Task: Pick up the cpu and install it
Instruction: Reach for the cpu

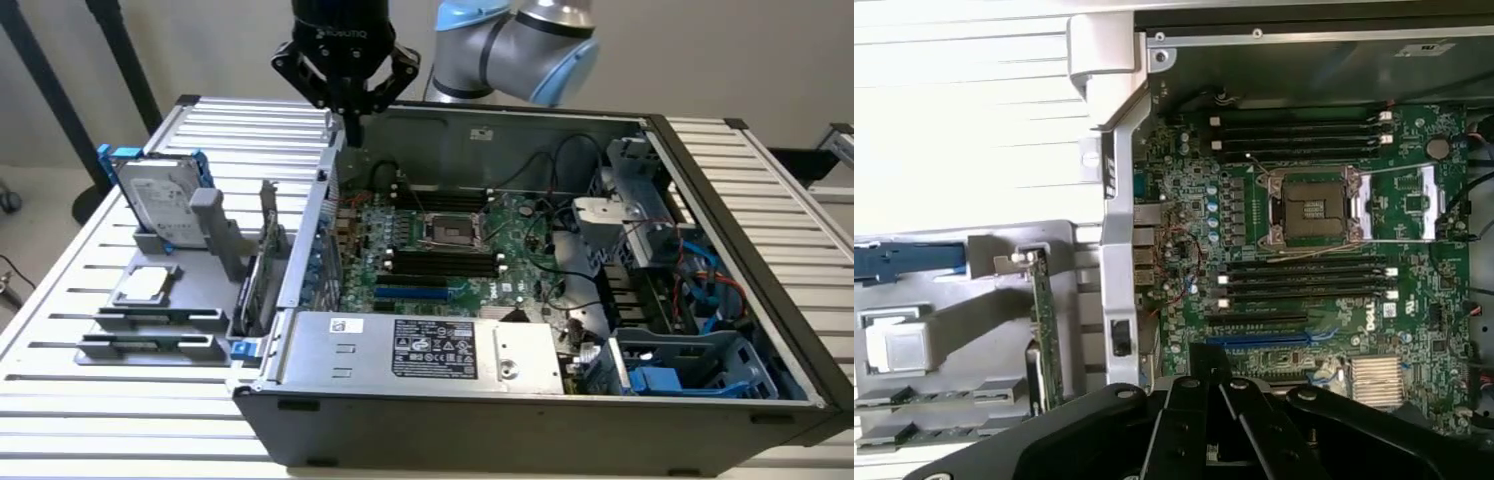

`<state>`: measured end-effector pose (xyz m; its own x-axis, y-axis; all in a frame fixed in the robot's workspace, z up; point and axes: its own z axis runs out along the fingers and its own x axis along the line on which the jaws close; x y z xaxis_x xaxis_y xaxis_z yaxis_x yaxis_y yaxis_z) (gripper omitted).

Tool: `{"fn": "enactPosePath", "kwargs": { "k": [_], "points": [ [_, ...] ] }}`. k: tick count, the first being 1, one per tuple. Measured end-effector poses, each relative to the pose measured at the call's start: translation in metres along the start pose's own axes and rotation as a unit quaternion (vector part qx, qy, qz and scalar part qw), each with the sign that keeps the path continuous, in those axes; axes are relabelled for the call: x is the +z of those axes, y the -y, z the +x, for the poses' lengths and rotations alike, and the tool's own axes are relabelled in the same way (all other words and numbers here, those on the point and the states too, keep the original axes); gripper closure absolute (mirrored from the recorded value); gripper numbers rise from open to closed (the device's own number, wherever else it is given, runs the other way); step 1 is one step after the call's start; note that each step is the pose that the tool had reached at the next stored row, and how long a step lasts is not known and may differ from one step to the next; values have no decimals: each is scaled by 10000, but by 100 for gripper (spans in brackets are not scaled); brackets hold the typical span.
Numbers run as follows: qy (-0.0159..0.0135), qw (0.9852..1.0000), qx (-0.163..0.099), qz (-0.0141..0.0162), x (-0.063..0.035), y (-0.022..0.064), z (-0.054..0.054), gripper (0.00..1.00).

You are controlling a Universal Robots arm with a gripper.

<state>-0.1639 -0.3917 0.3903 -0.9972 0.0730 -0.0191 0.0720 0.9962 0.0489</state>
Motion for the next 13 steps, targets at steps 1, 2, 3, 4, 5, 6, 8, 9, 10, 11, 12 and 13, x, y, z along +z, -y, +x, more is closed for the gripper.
{"fn": "enactPosePath", "kwargs": {
  "k": [1,2,3,4,5,6,8,9,10,11,12,13],
  "points": [
    [0,10000,-1,1,3,-7,49,89],
    [-1,10000,-1,1,6,-13,95,89],
    [0,10000,0,2,10,-19,141,89],
    [0,10000,0,5,16,-25,186,89],
    [0,10000,-1,7,22,-32,232,89],
    [0,10000,-1,10,28,-38,278,89],
    [-1,10000,-1,15,39,-43,368,89],
    [-1,10000,-1,17,48,-41,415,89],
    [0,10000,-1,18,57,-39,460,89],
    [-1,10000,-1,20,67,-35,509,89],
    [-1,10000,-2,22,76,-31,554,89],
    [-2,10000,-1,24,85,-27,599,89]
  ]
}}
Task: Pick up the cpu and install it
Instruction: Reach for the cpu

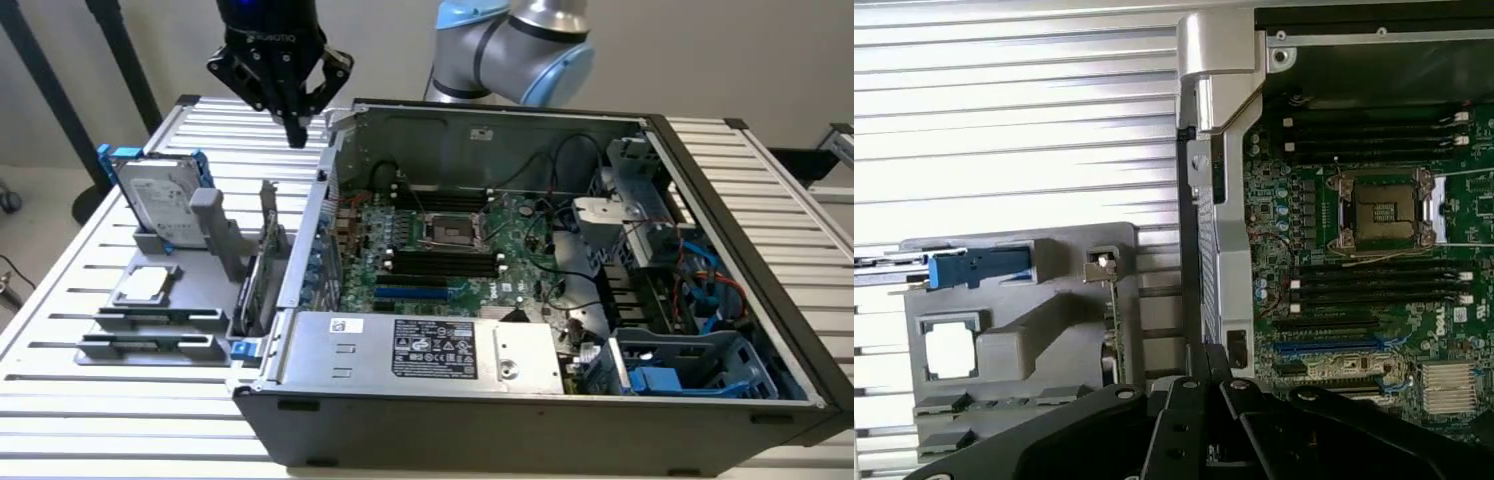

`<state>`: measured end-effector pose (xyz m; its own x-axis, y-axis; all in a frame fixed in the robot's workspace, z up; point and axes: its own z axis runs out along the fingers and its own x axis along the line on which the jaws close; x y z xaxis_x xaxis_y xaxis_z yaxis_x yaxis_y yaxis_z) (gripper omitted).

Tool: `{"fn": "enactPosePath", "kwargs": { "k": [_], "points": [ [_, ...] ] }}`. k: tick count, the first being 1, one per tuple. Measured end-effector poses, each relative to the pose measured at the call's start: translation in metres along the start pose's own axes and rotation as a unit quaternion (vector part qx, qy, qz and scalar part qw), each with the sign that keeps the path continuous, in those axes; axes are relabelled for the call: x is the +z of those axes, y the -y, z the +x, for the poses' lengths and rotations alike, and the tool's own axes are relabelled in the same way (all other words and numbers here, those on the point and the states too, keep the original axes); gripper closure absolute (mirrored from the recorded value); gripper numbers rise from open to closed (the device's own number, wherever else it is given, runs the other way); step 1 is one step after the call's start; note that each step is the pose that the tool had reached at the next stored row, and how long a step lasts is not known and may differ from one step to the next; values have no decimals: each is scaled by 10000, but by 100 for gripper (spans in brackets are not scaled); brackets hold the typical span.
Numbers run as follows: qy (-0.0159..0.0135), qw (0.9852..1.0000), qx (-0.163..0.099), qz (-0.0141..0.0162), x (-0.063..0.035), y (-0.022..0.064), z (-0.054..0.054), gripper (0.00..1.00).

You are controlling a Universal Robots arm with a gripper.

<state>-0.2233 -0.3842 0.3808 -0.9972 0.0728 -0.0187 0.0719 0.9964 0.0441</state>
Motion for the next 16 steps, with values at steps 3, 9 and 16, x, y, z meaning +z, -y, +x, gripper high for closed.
{"fn": "enactPosePath", "kwargs": {
  "k": [3,9,16],
  "points": [
    [-2,10000,0,6,28,11,135,89],
    [-4,10000,0,18,87,34,409,89],
    [-4,10000,0,26,155,60,729,89]
  ]
}}
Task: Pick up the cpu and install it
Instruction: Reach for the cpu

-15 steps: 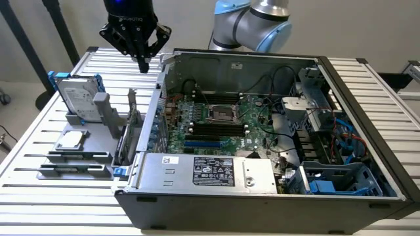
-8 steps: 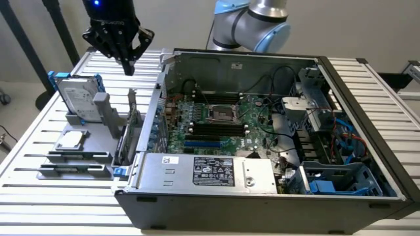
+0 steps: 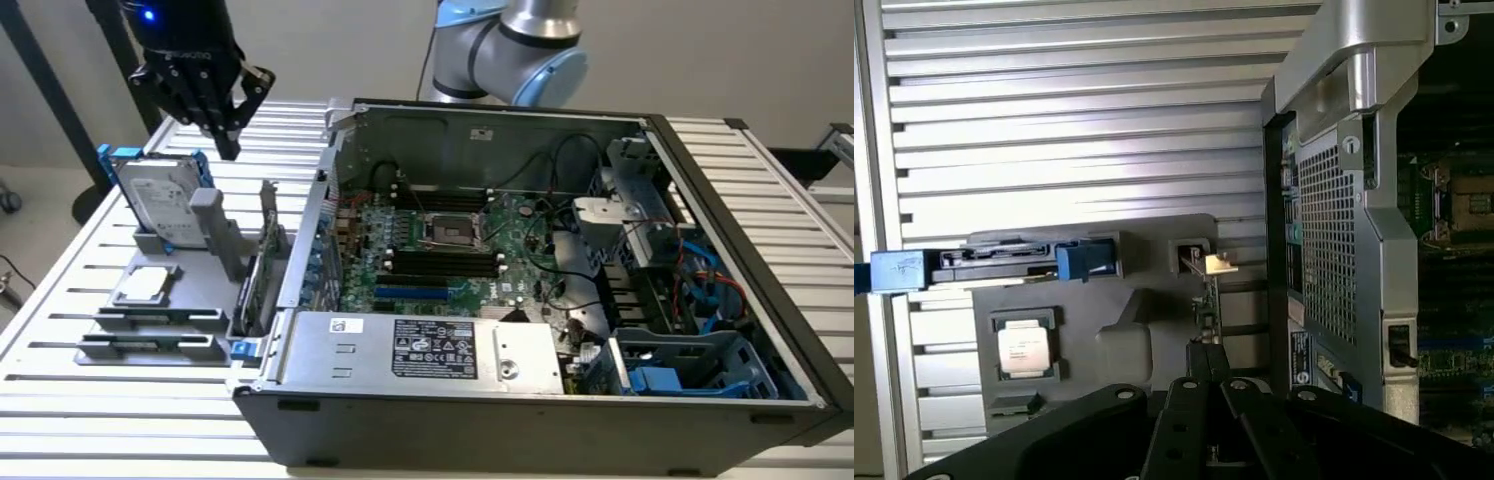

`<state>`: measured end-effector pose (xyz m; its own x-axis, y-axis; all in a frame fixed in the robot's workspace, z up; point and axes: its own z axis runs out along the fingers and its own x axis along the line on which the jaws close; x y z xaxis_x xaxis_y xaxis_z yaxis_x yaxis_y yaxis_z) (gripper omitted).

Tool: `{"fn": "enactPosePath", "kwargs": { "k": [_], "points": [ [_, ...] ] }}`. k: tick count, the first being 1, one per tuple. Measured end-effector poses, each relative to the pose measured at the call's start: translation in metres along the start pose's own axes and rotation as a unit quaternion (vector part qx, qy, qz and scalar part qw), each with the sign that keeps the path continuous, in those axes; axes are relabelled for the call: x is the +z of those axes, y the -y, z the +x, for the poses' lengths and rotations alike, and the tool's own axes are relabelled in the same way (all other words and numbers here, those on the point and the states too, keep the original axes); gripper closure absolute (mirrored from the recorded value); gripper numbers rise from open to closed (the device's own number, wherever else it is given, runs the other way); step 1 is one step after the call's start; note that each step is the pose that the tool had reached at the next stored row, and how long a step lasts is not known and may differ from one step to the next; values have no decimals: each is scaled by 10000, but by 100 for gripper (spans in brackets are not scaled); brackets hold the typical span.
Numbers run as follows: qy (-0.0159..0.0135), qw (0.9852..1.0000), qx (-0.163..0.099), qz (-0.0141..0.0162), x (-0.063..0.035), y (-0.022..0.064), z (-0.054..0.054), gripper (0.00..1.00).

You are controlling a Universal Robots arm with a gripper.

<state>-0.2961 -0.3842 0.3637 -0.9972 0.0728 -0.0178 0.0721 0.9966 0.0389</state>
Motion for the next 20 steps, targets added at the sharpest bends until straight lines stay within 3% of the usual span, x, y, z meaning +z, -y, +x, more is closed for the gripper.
{"fn": "enactPosePath", "kwargs": {
  "k": [20],
  "points": [
    [-17,10000,0,2,77,70,909,89]
  ]
}}
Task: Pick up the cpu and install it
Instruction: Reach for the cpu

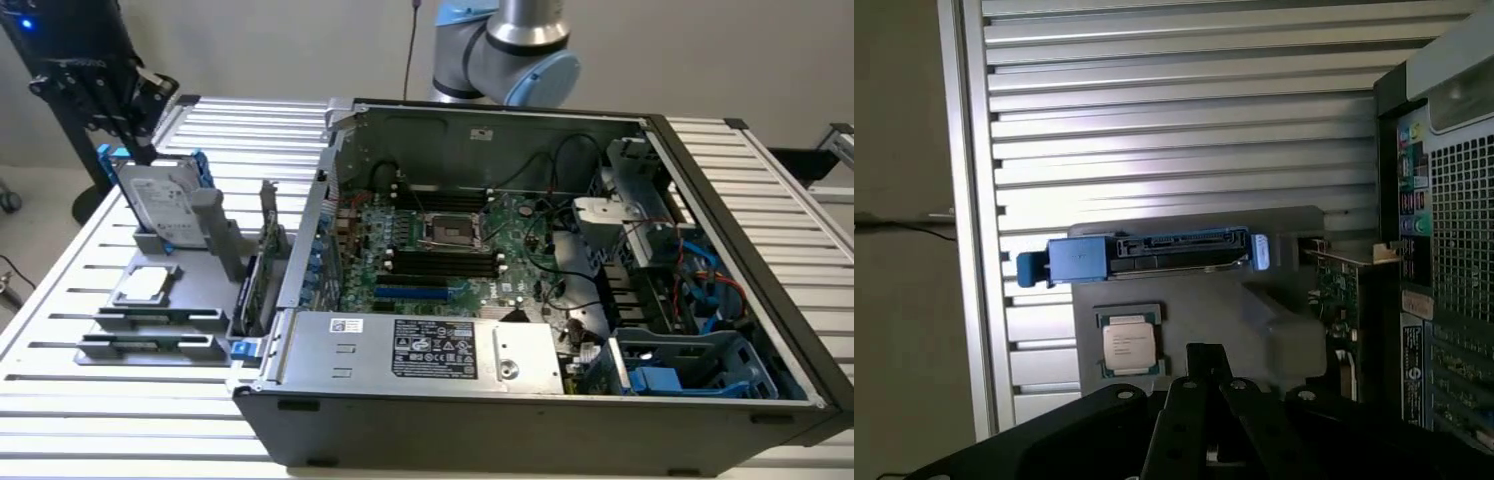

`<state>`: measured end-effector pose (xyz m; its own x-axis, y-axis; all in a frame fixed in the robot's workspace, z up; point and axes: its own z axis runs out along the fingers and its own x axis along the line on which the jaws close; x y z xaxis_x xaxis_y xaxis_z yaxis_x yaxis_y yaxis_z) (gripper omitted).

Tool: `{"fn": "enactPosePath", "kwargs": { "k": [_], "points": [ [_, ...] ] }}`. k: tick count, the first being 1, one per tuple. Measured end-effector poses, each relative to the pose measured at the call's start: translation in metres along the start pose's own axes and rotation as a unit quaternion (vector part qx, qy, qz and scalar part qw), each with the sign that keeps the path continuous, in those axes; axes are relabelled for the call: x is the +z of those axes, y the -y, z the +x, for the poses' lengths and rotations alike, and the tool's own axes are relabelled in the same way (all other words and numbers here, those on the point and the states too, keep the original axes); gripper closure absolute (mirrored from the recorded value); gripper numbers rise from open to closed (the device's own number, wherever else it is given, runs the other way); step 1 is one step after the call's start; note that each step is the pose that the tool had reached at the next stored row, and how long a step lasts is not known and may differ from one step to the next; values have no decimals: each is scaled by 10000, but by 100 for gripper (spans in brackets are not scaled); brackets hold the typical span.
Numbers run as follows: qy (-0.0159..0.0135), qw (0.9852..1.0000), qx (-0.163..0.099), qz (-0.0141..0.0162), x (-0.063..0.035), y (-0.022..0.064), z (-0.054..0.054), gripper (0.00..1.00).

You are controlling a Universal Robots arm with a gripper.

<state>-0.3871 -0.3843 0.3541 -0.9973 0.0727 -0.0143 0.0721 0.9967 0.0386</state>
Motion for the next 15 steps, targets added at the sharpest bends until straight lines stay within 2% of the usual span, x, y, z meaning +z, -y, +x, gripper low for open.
{"fn": "enactPosePath", "kwargs": {
  "k": [10,12,15],
  "points": [
    [-59,10000,2,4,71,51,436,89],
    [-97,10000,3,8,80,54,466,89],
    [-103,9999,3,9,79,54,467,89]
  ]
}}
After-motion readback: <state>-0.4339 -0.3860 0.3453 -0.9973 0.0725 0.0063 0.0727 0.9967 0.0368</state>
